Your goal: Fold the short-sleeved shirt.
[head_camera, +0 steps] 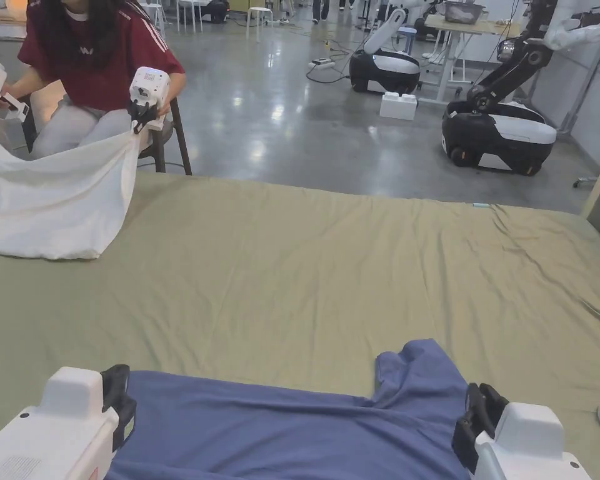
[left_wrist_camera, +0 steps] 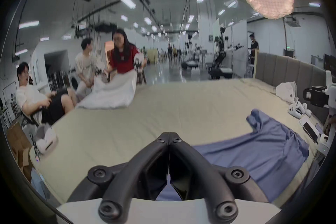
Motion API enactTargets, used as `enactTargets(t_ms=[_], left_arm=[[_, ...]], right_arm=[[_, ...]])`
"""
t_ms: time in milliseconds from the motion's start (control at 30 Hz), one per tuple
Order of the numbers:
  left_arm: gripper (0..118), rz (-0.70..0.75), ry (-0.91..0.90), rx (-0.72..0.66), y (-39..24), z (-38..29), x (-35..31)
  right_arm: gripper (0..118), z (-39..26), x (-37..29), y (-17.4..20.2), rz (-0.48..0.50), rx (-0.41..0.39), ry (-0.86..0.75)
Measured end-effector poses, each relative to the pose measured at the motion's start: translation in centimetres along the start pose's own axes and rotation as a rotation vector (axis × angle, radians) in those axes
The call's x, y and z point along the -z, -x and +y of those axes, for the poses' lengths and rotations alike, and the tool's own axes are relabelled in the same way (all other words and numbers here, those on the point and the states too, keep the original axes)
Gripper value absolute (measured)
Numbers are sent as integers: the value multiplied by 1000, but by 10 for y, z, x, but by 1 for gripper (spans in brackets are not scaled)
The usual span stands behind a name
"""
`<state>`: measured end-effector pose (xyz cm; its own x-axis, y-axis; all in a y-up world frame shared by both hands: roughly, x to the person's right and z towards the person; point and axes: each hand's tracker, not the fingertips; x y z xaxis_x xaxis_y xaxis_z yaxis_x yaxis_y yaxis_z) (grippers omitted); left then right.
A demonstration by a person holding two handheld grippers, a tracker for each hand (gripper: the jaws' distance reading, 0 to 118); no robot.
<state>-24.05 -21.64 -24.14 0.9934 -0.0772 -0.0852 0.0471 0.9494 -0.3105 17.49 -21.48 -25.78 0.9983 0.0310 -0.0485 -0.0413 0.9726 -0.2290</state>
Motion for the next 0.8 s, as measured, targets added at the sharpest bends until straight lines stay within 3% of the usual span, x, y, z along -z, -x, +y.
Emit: enactTargets(t_ms=[100,333,633,700,767,800], left_arm=[[0,46,-37,36,-6,2,-4],[0,77,11,-31,17,5,32],[0,-25,503,-153,75,-14,183],[21,-48,579,-154,81,-20,209],[52,-64,669,-148,84,-25,232],[58,-54,707,-149,85,-29,243]], right_arm=[[1,6,0,12,-8,-18,-42],[0,11,10,22,21,-13,-66],[0,-2,28,15,19,-30,26],[0,-7,29,11,13,-31,44],[0,-12,30,7,-1,-37,68],[0,-15,31,4,-5,-40,80]])
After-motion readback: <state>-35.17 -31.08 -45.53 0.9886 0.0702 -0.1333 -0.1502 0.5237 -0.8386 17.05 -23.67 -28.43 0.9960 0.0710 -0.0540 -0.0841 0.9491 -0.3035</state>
